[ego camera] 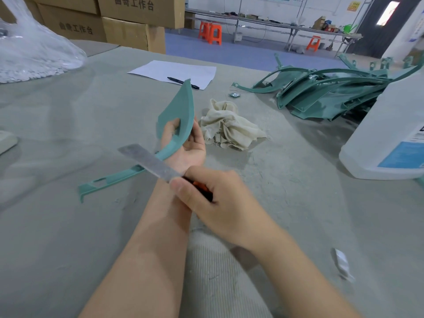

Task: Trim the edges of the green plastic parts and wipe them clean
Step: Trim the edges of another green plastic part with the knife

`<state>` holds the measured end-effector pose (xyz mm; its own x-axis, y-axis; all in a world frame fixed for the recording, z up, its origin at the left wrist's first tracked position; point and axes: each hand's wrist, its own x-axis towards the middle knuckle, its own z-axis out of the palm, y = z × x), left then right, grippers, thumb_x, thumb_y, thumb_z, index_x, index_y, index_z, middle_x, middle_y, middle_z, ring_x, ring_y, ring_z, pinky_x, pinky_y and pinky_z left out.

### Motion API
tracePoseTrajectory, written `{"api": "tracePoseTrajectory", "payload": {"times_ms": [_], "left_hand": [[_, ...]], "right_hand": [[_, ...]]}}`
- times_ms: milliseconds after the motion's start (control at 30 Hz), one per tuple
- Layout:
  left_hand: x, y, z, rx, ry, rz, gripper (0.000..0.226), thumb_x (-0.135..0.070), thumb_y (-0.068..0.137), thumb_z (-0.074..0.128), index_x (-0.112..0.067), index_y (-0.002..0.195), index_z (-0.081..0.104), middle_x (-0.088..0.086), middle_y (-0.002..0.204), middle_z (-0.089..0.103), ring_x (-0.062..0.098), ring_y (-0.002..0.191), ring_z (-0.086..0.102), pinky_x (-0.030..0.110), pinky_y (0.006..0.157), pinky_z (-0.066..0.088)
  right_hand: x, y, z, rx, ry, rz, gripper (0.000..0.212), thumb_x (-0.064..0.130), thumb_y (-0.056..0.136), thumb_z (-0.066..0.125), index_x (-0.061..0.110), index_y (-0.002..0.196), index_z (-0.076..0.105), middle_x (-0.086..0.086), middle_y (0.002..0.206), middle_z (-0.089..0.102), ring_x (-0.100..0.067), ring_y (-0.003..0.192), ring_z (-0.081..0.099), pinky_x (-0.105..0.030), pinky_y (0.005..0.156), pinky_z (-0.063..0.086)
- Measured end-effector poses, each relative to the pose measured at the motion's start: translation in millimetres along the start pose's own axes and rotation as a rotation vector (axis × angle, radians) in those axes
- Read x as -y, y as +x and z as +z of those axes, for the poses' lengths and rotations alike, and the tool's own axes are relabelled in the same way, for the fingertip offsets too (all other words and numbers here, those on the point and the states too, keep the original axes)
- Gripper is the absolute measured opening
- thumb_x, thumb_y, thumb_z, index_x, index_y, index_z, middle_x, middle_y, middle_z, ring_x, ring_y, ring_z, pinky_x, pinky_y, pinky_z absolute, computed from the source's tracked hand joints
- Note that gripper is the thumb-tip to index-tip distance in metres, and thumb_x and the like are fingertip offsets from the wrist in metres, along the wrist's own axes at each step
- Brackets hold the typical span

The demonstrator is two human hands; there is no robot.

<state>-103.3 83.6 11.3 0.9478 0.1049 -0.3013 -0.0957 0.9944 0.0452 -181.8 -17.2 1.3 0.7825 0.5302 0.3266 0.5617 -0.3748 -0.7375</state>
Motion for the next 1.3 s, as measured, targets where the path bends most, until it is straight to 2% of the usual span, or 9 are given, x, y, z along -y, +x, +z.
{"api": "tracePoseTrajectory", "payload": {"times_ms": [267, 367, 567, 700, 933, 1067, 1133, 1200, 1300], "left_hand": [[1.9, 4.6, -3.6, 0.03, 0.036, 0.017, 0.008, -0.002, 0.092, 0.052, -0.003, 0.086, 0.056, 0.007, 0.083, 0.062, 0.018, 0.072, 0.06, 0.02, 0.045, 0.053], [4.4, 5.3, -3.4, 0.044, 0.177, 0.085, 0.006, -0.007, 0.096, 0.048, -0.007, 0.098, 0.054, 0.003, 0.079, 0.062, 0.013, 0.066, 0.06, 0.018, 0.052, 0.053], [10.6, -3.0, 1.2, 0.176, 0.269, 0.075, 0.034, -0.011, 0.096, 0.053, -0.008, 0.066, 0.068, 0.001, 0.062, 0.068, 0.012, 0.057, 0.066, 0.017, 0.047, 0.051], [14.2, -8.8, 1.0, 0.301, 0.415, 0.056, 0.055, -0.018, 0.099, 0.051, -0.013, 0.048, 0.071, -0.003, 0.056, 0.068, 0.006, 0.048, 0.064, 0.014, 0.045, 0.047], [14.4, -9.8, 1.8, 0.244, 0.648, 0.055, 0.021, -0.033, 0.096, 0.056, -0.013, 0.098, 0.061, -0.003, 0.073, 0.062, 0.011, 0.059, 0.06, 0.022, 0.057, 0.051], [13.7, -8.5, 2.2, 0.235, 0.549, 0.086, 0.018, -0.023, 0.096, 0.057, -0.013, 0.084, 0.067, -0.003, 0.069, 0.068, 0.008, 0.056, 0.065, 0.018, 0.053, 0.052], [12.3, -7.2, 2.1, 0.305, 0.495, 0.075, 0.033, -0.021, 0.097, 0.054, -0.013, 0.071, 0.073, -0.002, 0.069, 0.07, 0.009, 0.059, 0.067, 0.019, 0.056, 0.054], [11.9, -6.6, 2.0, 0.386, 0.508, 0.054, 0.031, -0.02, 0.097, 0.053, -0.013, 0.077, 0.074, -0.001, 0.077, 0.071, 0.011, 0.072, 0.069, 0.022, 0.068, 0.056], [14.1, -7.9, 3.7, 0.493, 0.579, -0.068, 0.016, -0.019, 0.093, 0.055, -0.01, 0.104, 0.062, 0.002, 0.093, 0.071, 0.019, 0.097, 0.067, 0.034, 0.093, 0.051]], "right_hand": [[10.5, -6.9, -20.5, 0.381, 0.34, 0.045, 0.034, 0.028, 0.098, 0.051, 0.004, 0.076, 0.061, -0.002, 0.057, 0.053, -0.01, 0.046, 0.048, -0.018, 0.044, 0.04], [6.9, -3.2, -34.3, 0.186, 0.498, 0.152, 0.032, 0.037, 0.094, 0.048, 0.02, 0.071, 0.063, 0.005, 0.054, 0.052, -0.005, 0.041, 0.048, -0.017, 0.041, 0.04], [-20.7, 7.6, -48.4, -0.334, 0.411, 0.504, 0.044, 0.049, 0.099, 0.043, 0.013, 0.082, 0.061, -0.002, 0.057, 0.053, -0.013, 0.041, 0.047, -0.021, 0.042, 0.039], [-22.7, 6.3, -47.0, -0.321, 0.372, 0.488, 0.039, 0.046, 0.097, 0.049, 0.012, 0.086, 0.062, 0.001, 0.059, 0.054, -0.013, 0.044, 0.049, -0.02, 0.044, 0.041], [-23.7, 9.1, -39.5, -0.352, 0.31, 0.415, 0.027, 0.04, 0.092, 0.061, 0.014, 0.082, 0.06, -0.001, 0.069, 0.063, -0.009, 0.048, 0.052, -0.02, 0.047, 0.044], [-36.2, 8.8, -45.7, -0.405, 0.071, 0.461, 0.008, 0.026, 0.093, 0.056, 0.019, 0.088, 0.056, -0.006, 0.08, 0.062, -0.021, 0.067, 0.058, -0.03, 0.062, 0.05], [-43.6, 7.5, -49.0, -0.374, -0.015, 0.454, 0.004, 0.017, 0.092, 0.055, 0.019, 0.09, 0.053, 0.004, 0.072, 0.052, -0.017, 0.065, 0.051, -0.014, 0.056, 0.041], [-46.3, 7.2, -49.9, -0.332, -0.075, 0.458, 0.014, 0.017, 0.094, 0.057, 0.022, 0.107, 0.053, 0.01, 0.076, 0.05, -0.007, 0.066, 0.05, -0.009, 0.058, 0.039], [-47.8, 7.9, -48.7, -0.312, -0.064, 0.475, 0.039, 0.021, 0.096, 0.057, 0.02, 0.133, 0.046, 0.003, 0.099, 0.06, -0.022, 0.092, 0.064, -0.037, 0.087, 0.052]]}}
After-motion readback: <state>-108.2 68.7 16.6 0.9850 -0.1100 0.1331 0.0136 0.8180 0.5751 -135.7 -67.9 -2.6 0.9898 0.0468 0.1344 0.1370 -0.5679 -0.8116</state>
